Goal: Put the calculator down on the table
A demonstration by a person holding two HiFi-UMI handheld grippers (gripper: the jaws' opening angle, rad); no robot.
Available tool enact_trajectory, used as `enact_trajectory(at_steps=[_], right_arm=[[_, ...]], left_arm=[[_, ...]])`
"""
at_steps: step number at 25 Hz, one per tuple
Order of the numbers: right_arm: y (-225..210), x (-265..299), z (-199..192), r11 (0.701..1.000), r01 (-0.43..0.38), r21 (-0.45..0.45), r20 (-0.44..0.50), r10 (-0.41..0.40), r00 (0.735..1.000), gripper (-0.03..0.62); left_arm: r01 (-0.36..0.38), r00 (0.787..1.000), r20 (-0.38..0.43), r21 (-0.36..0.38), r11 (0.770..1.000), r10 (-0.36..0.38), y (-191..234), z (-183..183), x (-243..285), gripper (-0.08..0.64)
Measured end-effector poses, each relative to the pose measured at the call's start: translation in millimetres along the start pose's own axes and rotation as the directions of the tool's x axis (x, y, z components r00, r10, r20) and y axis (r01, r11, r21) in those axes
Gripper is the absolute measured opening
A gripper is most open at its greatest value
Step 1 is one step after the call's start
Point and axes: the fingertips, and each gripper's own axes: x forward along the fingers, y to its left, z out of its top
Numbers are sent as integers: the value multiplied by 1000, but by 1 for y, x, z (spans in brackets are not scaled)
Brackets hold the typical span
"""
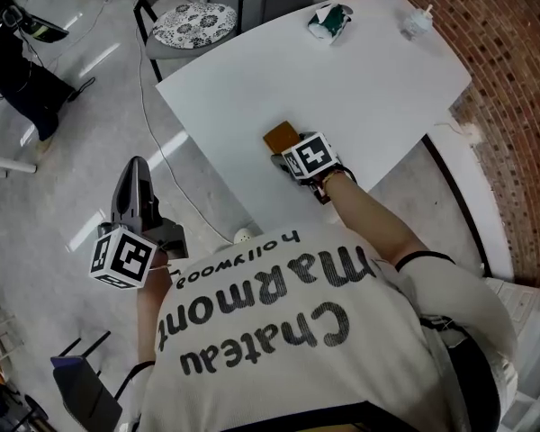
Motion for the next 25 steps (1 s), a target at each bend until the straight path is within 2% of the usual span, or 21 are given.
enact_trajectory(at_steps=[8,13,19,22,25], right_arm=[[5,1,-4,999,-22,-27,-40,21,999,388],[6,0,-2,999,-30,-43,-40,28,999,397],[8,-15,-9,993,-114,1,-40,114,993,437],[-1,-37,-9,991,-126,44,39,124,991,430],[-8,-63,-1,980,-177,87,143,164,976,420]], left_arm=[[-99,995,8,18,995,99,-17,-13,-33,2],[-158,986,50,4,987,158,-35,-17,-58,2],[-214,974,71,6,977,213,-70,-32,-82,2],[-225,972,69,11,974,224,-92,-43,-86,2],[-228,970,80,-3,974,228,-116,-61,-89,2]])
